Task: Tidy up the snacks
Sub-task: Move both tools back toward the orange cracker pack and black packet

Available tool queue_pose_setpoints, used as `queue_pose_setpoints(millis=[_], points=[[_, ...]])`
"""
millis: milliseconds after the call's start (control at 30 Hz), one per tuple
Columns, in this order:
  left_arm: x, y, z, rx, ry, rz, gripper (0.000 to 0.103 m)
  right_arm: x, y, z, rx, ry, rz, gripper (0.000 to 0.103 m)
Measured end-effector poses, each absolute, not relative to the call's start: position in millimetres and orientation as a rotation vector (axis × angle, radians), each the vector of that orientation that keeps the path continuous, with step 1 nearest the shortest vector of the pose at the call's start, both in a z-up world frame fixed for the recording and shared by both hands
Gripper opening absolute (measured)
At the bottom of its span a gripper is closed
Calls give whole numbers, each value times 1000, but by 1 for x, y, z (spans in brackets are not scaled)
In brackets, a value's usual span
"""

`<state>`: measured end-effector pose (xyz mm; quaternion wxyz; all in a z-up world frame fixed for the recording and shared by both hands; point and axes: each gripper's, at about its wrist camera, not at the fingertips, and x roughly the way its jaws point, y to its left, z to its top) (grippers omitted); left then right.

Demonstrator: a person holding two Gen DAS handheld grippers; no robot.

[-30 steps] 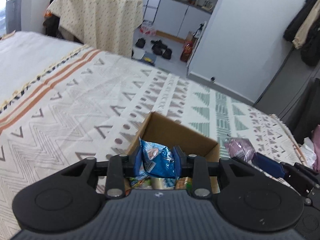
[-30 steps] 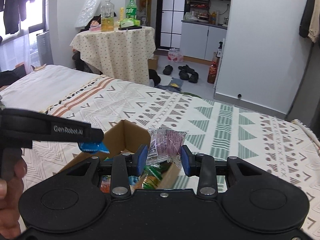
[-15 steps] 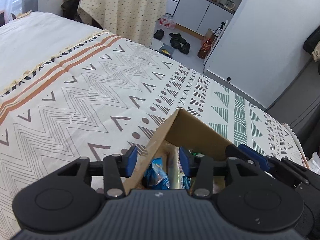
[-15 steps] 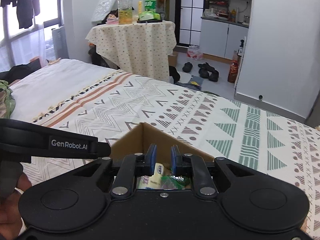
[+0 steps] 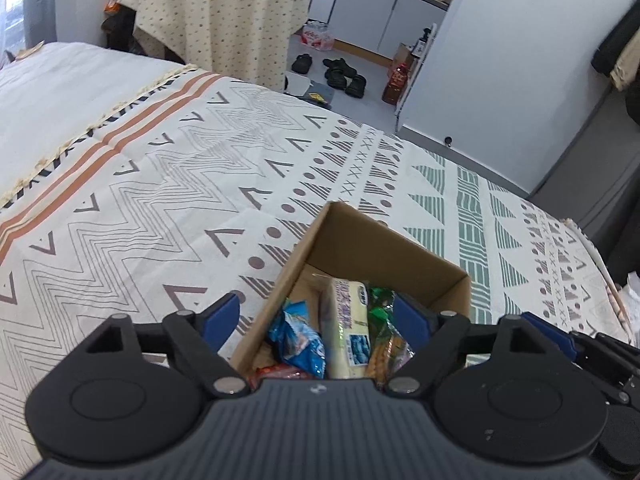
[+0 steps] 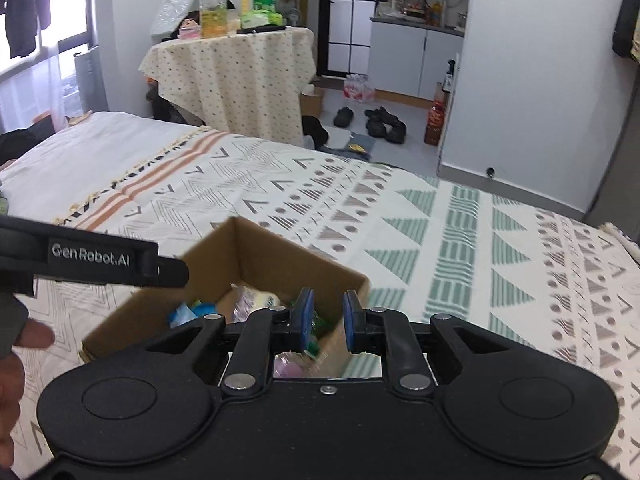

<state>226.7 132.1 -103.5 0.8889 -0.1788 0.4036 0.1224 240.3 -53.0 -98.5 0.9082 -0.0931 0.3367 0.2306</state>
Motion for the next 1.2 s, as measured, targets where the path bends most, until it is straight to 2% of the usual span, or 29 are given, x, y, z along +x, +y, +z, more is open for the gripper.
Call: queue_pose_setpoints(millis=[67, 200, 367, 533, 633, 700, 800, 1200], points=[[227, 125, -102, -351, 842, 247, 86, 238, -60, -97, -185, 704, 467, 18], [226, 109, -97, -311, 840, 217, 89, 234, -79, -95, -172, 715, 443, 32], [225, 83, -91, -248, 835, 170, 92, 228, -106, -92, -171, 714, 398, 44], [223, 56, -81, -207, 798, 139, 102, 224, -135, -94, -159, 720, 351, 55], [225, 41, -81, -199, 806, 115, 103, 220, -152, -96, -156, 719, 326, 69], [226, 31, -81, -173, 815, 110, 103, 218, -162, -97, -155, 709, 309, 84], [227, 17, -82, -161, 820, 74, 103, 215, -179, -101, -145, 696, 297, 93], [245, -46, -92, -66, 853, -58, 103, 222, -242, -133, -47, 703, 248, 95]])
